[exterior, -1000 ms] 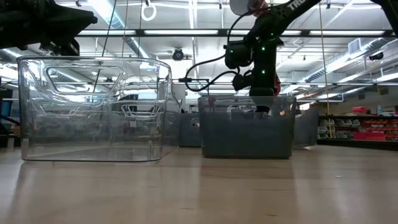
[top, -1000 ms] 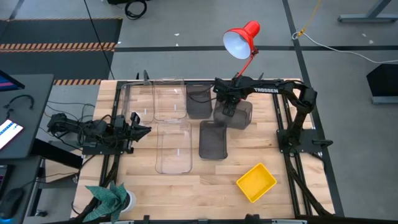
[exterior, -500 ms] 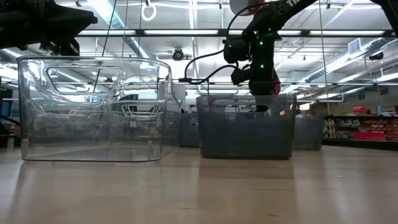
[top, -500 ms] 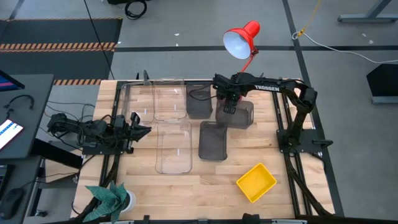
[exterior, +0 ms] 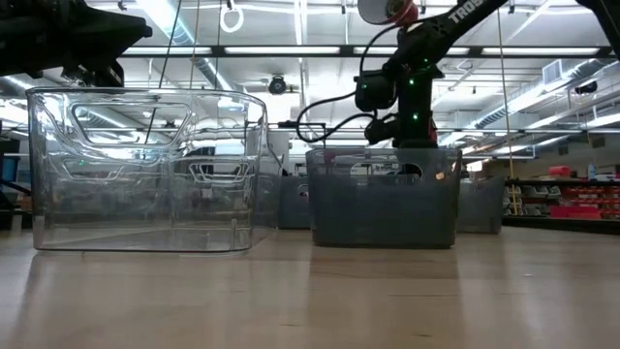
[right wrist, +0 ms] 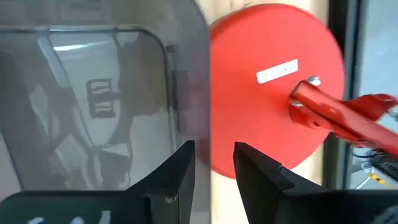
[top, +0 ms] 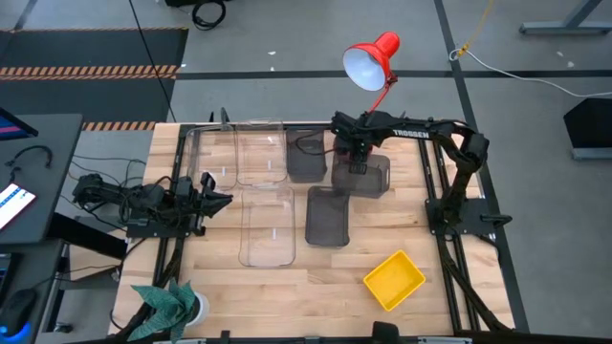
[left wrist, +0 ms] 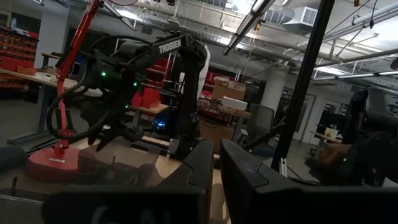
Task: Stack baskets by color
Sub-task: Stack the top right black bin on top of the bottom black bin
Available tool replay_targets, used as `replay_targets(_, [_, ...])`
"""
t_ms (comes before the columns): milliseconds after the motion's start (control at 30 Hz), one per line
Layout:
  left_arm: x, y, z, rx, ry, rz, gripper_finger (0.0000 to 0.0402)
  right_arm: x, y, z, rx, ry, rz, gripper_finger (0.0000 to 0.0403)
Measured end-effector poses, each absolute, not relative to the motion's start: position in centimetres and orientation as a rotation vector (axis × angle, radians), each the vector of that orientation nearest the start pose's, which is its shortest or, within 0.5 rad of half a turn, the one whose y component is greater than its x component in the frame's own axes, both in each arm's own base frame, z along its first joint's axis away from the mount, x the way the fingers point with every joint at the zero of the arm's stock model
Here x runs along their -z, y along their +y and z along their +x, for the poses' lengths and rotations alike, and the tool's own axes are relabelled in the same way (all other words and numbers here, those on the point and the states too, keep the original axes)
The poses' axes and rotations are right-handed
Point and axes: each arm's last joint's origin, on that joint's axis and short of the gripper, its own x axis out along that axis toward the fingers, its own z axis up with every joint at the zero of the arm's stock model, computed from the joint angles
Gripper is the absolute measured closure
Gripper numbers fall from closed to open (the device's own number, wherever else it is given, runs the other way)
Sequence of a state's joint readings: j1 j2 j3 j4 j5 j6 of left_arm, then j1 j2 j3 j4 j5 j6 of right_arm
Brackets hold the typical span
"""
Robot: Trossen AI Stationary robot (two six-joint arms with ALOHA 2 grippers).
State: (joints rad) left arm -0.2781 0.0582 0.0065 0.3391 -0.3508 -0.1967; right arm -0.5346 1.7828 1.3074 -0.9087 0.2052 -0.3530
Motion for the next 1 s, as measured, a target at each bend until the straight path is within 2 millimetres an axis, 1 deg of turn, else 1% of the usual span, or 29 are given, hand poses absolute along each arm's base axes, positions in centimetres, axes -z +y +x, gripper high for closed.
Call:
replay_targets(100, [-19.3, -1.7, 9.4, -0.045, -0.28, -0.284, 0.0371, -20.5, -17.6, 28.7, 0.336, 1.48, -0.041, 0.0295])
replay_targets(167, [-19.3, -1.7, 9.4, -0.045, -0.28, -0.284, 0.0373, -20.0, -17.4, 28.6, 0.305, 1.483, -0.03, 0.031])
replay_targets(300, [-19.3, -1.7, 9.4, -0.045, -0.28, -0.284, 0.0372, -19.2, -17.2, 28.2, 0.289, 1.499, -0.027, 0.0355])
replay_targets(367, [-19.3, -1.7, 9.4, -0.045, -0.28, -0.284, 0.0369, -19.1, -17.2, 28.1, 0.288, 1.504, -0.022, 0.0383])
replay_targets(400, [-19.3, -1.7, 9.4, -0.045, -0.28, -0.284, 0.0367, -19.1, -17.1, 28.1, 0.293, 1.507, -0.02, 0.0391])
replay_targets(567, [-19.3, -1.7, 9.4, -0.045, -0.28, -0.284, 0.0368, -19.3, -16.9, 27.5, 0.327, 1.583, -0.026, 0.0392])
replay_targets(700, [-19.3, -1.7, 9.4, -0.045, -0.28, -0.284, 0.0374, -20.3, -17.0, 27.3, 0.378, 1.636, -0.01, 0.0396])
replay_targets(767, [-19.3, -1.7, 9.4, -0.045, -0.28, -0.284, 0.0376, -20.9, -16.8, 27.6, 0.412, 1.641, -0.027, 0.0396])
replay_targets(900, [-19.3, -1.7, 9.4, -0.045, -0.28, -0.284, 0.0375, -22.5, -16.6, 29.1, 0.499, 1.574, -0.127, 0.0398])
replay_targets(1000, [-19.3, -1.7, 9.4, -0.045, -0.279, -0.284, 0.0371, -23.9, -15.8, 30.1, 0.526, 1.556, -0.217, 0.0398])
